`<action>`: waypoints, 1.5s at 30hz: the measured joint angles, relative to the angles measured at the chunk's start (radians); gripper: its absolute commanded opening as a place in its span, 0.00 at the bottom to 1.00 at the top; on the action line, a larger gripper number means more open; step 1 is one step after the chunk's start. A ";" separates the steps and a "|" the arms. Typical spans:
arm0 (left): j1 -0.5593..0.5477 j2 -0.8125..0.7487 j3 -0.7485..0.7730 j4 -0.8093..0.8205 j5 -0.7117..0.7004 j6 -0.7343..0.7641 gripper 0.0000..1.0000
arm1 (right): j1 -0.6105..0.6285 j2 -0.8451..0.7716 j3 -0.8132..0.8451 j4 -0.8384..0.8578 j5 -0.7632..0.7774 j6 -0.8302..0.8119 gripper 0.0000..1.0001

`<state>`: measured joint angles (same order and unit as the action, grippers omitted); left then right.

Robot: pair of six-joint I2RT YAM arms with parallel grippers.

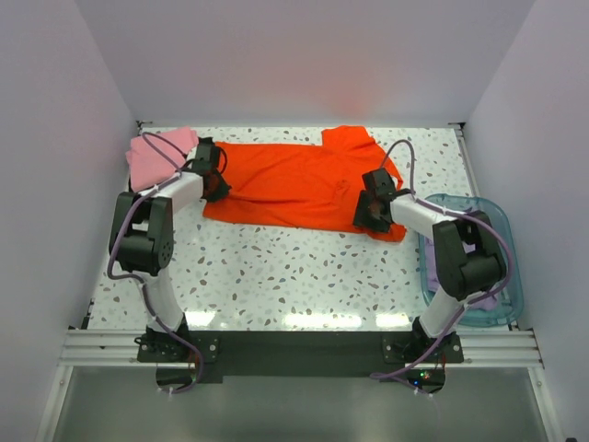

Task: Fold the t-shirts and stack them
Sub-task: Fold the tshirt

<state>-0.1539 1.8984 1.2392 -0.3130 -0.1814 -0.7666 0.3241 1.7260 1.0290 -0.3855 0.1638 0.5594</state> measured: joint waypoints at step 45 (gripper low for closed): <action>0.028 -0.431 -0.203 -0.002 -0.096 -0.039 0.55 | -0.057 -0.237 -0.071 -0.071 0.027 -0.003 0.74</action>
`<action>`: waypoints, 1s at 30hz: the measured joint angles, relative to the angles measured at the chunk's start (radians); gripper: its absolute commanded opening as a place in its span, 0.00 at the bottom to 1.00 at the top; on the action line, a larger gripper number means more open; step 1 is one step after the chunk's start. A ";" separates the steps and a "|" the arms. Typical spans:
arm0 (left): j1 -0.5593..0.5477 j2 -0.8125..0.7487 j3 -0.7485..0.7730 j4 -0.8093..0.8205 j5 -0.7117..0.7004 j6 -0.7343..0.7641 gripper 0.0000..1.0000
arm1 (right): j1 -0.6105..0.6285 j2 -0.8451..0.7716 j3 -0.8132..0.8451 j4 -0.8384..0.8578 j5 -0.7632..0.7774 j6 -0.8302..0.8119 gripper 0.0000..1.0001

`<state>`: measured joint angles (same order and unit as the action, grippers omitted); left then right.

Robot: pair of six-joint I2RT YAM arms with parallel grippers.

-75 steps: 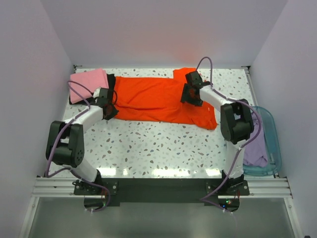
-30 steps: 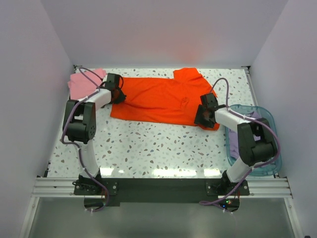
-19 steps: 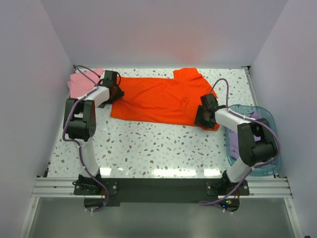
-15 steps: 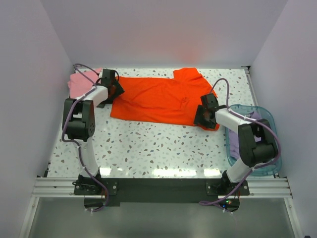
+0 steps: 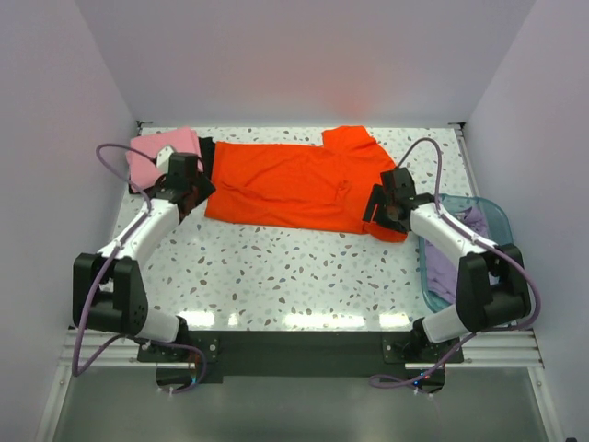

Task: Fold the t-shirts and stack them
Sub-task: Fold the tshirt

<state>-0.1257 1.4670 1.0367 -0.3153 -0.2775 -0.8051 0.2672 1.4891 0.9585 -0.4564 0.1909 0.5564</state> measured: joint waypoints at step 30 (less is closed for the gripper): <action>-0.012 0.179 -0.229 0.261 0.030 -0.077 0.40 | -0.142 0.031 -0.101 0.048 -0.025 0.035 0.76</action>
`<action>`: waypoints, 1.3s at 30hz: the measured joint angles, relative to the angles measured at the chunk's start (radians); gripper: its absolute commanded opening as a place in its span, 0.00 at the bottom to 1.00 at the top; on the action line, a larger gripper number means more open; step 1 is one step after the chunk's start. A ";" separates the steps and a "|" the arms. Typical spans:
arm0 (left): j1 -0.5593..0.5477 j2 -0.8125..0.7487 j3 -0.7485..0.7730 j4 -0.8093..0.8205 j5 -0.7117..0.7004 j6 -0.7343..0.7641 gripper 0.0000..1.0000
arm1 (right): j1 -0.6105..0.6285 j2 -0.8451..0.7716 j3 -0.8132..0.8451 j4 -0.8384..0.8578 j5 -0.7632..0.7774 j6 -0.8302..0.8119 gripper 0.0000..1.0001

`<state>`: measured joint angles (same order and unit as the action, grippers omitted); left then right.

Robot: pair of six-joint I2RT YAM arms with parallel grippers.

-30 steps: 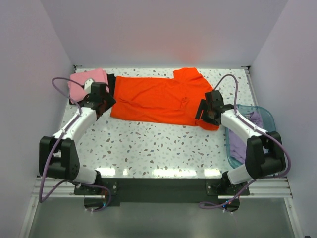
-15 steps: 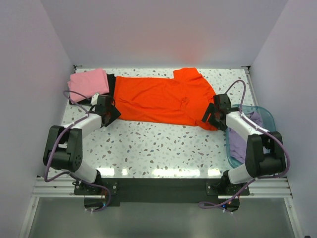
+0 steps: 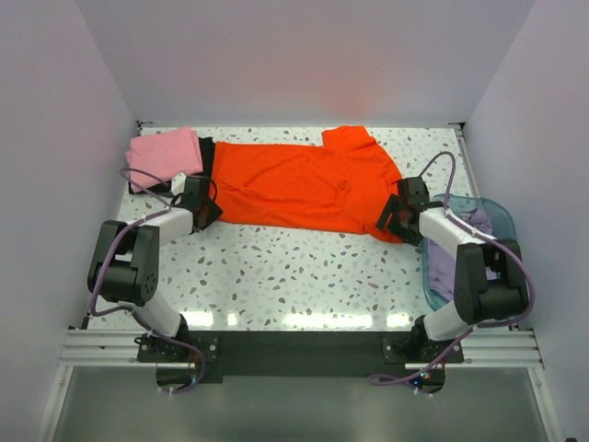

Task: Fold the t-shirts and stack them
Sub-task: Fold the tshirt

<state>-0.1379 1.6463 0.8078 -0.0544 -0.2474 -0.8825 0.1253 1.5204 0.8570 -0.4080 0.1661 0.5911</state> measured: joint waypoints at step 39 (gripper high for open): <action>0.016 -0.409 -0.097 -0.434 -0.167 -0.098 0.00 | -0.056 -0.385 -0.035 -0.214 -0.108 -0.020 0.02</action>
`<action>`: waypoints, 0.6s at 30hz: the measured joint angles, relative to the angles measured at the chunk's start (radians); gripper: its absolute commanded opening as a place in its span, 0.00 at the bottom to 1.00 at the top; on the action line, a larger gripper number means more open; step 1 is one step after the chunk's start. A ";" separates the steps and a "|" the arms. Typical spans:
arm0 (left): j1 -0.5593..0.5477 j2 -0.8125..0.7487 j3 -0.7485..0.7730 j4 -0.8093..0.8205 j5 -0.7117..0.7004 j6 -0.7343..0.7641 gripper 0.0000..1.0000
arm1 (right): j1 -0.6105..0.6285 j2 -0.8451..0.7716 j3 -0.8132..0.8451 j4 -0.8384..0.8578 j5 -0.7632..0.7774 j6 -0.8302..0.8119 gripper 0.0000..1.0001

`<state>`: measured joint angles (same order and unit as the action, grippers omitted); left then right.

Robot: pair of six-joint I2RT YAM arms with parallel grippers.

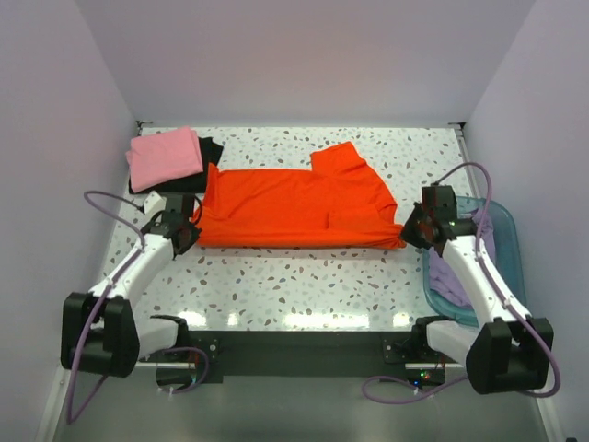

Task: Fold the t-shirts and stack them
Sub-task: Fold the tshirt

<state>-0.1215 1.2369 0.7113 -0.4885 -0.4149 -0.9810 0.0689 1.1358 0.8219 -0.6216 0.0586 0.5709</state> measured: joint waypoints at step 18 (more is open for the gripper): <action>-0.024 -0.541 -0.122 -0.330 0.004 -0.111 0.59 | -0.010 -0.410 -0.026 -0.310 -0.130 0.017 0.87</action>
<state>-0.1455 0.6960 0.5896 -0.8185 -0.4110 -1.0920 0.0586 0.7258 0.7956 -0.9314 -0.0719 0.5880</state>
